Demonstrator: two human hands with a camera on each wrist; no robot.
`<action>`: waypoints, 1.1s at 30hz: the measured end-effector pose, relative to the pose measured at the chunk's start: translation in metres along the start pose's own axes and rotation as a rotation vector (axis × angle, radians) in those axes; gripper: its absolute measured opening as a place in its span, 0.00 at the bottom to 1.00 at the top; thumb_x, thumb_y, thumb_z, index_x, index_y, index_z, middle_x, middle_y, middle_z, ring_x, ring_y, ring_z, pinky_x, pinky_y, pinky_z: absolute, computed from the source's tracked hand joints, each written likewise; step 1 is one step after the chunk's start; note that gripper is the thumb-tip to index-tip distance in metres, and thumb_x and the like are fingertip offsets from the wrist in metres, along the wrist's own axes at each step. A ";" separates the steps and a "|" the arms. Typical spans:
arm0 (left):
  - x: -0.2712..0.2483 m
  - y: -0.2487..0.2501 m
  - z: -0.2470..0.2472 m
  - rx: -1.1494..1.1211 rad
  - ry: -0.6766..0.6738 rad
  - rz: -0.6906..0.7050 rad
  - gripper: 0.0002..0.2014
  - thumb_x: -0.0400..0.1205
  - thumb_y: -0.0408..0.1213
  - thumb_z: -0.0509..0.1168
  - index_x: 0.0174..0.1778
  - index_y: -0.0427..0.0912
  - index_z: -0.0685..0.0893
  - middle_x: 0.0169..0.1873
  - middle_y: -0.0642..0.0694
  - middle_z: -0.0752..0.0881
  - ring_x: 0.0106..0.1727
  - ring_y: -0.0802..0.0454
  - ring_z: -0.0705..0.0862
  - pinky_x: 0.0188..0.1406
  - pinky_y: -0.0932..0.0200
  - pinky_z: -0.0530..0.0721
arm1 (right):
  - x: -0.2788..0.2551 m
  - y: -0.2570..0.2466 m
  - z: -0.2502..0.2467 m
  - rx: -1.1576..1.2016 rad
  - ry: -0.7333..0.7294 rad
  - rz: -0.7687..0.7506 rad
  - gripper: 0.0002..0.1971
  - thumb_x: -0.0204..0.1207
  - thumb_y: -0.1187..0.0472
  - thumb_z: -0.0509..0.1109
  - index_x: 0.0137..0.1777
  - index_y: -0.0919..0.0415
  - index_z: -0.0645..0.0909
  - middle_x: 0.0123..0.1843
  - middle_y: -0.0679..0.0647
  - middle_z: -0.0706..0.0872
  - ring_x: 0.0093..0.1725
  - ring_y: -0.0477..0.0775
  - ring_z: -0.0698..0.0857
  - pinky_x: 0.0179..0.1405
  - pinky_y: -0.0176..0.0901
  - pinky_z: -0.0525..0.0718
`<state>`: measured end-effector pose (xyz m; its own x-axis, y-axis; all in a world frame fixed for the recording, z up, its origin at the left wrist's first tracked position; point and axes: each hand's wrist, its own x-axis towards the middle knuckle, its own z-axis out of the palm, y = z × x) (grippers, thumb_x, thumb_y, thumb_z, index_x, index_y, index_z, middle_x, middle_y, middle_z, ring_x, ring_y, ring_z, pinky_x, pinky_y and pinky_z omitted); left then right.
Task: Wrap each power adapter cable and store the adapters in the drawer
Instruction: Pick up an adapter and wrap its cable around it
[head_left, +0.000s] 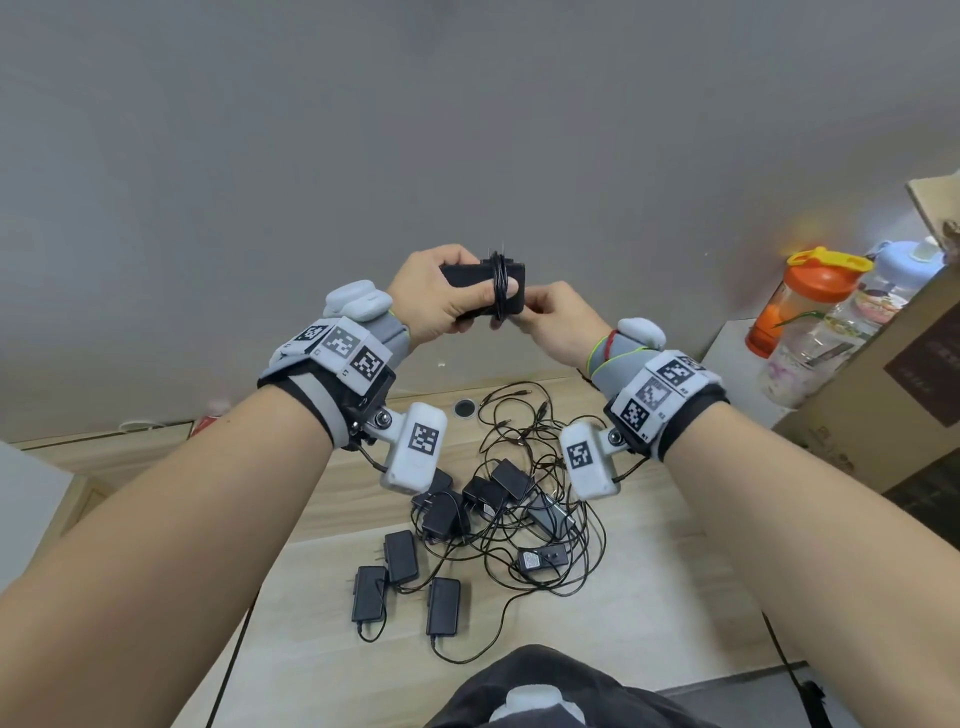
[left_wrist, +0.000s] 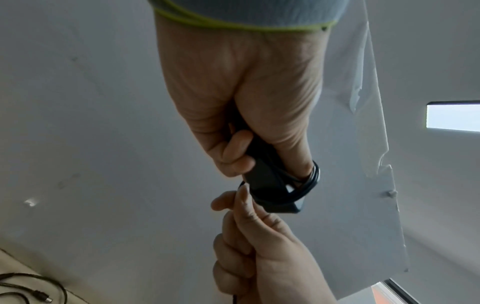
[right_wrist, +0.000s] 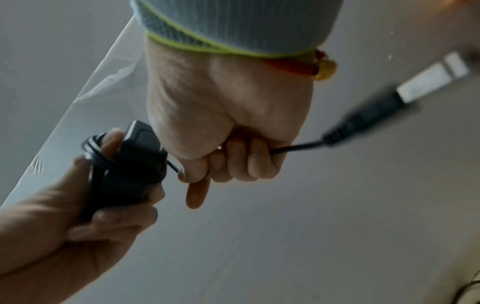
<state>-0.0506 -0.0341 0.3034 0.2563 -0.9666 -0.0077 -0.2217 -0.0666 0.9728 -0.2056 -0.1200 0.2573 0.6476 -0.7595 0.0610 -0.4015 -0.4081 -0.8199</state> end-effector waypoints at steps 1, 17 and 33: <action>0.001 0.000 0.000 -0.017 0.033 -0.003 0.17 0.72 0.40 0.80 0.37 0.42 0.76 0.26 0.45 0.81 0.24 0.48 0.72 0.25 0.58 0.69 | -0.002 0.000 0.002 -0.014 -0.019 -0.001 0.16 0.84 0.49 0.64 0.38 0.50 0.88 0.28 0.47 0.67 0.29 0.48 0.64 0.31 0.42 0.63; 0.003 -0.019 -0.013 0.345 0.270 -0.054 0.20 0.67 0.55 0.80 0.41 0.47 0.81 0.32 0.49 0.88 0.19 0.55 0.83 0.17 0.67 0.75 | -0.017 -0.030 0.005 -0.230 -0.081 -0.145 0.13 0.83 0.51 0.67 0.43 0.51 0.91 0.21 0.50 0.62 0.23 0.46 0.66 0.24 0.34 0.63; -0.003 -0.016 0.000 0.607 0.037 -0.016 0.18 0.68 0.43 0.78 0.53 0.51 0.83 0.41 0.50 0.88 0.24 0.52 0.85 0.20 0.65 0.81 | -0.016 -0.026 -0.021 0.156 0.058 0.003 0.14 0.67 0.51 0.84 0.32 0.60 0.87 0.25 0.50 0.84 0.24 0.47 0.79 0.25 0.37 0.78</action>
<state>-0.0484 -0.0298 0.2882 0.2939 -0.9558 -0.0028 -0.7117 -0.2208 0.6669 -0.2197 -0.1083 0.2894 0.6061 -0.7906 0.0871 -0.2953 -0.3253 -0.8983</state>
